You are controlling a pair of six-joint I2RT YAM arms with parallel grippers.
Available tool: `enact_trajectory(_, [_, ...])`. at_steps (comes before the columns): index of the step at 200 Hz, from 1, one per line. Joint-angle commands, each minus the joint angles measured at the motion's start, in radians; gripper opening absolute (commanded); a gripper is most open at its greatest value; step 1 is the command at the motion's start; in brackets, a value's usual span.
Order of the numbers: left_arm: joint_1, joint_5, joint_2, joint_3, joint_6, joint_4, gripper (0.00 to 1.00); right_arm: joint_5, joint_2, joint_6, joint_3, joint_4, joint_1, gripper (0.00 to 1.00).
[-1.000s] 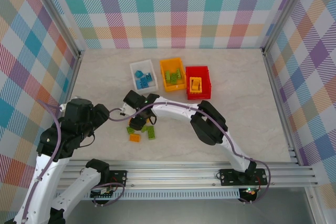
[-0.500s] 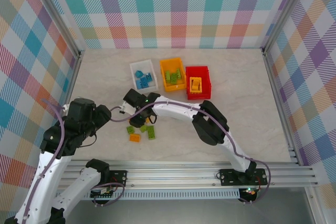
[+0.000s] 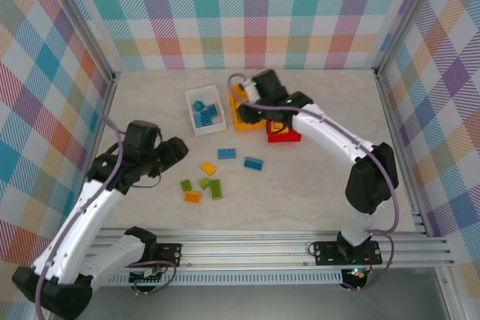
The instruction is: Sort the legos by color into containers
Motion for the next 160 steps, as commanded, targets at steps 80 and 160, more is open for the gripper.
enact_trajectory(80, [-0.37,-0.066,0.386,0.137,-0.016,0.313,0.71,0.207,0.346,0.164,0.295,-0.31,-0.24,0.33])
enact_trajectory(160, [-0.396,-0.101,0.412,0.157,-0.008,0.285,0.71,0.243,0.393,0.155,0.369,-0.341,-0.233,0.56])
